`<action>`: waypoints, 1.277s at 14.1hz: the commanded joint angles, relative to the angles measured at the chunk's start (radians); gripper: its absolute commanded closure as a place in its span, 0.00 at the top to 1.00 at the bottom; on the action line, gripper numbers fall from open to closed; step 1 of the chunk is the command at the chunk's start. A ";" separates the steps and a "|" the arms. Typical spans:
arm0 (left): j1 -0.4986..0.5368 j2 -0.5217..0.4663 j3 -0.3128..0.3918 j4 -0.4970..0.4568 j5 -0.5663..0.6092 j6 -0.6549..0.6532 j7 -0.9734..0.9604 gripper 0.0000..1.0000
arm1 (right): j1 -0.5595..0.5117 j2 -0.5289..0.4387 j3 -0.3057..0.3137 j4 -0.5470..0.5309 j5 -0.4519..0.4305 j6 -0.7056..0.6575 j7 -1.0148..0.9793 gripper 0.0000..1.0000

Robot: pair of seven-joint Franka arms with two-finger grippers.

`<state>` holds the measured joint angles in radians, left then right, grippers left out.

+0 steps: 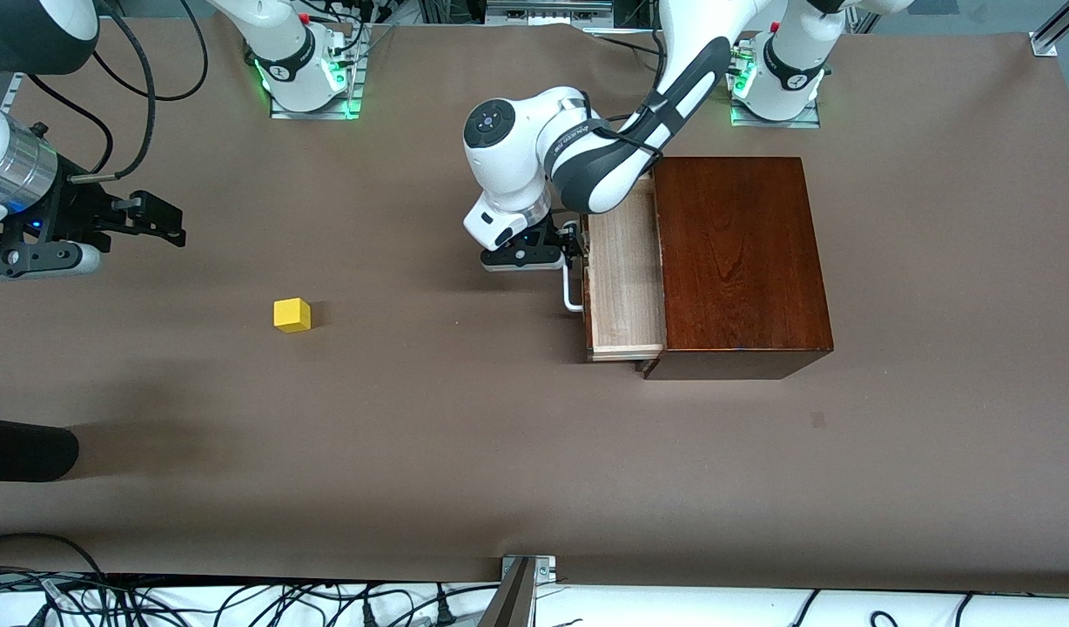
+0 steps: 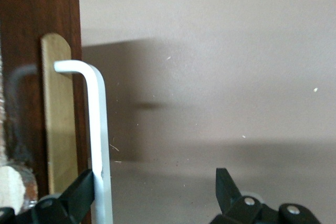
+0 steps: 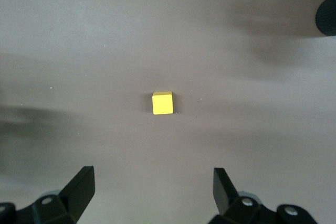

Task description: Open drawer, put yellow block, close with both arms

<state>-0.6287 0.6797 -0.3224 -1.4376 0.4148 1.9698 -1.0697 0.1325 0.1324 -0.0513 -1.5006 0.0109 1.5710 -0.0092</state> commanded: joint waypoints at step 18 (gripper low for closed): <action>0.590 -0.454 0.006 0.048 -0.307 -0.537 0.836 1.00 | 0.006 0.274 0.008 -0.071 0.015 0.242 -0.167 1.00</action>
<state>-0.1210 0.2654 -0.3089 -1.3662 0.1469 1.4453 -0.3466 0.1375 0.4029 -0.0464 -1.5214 0.0143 1.7489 -0.1720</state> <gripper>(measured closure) 0.000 0.000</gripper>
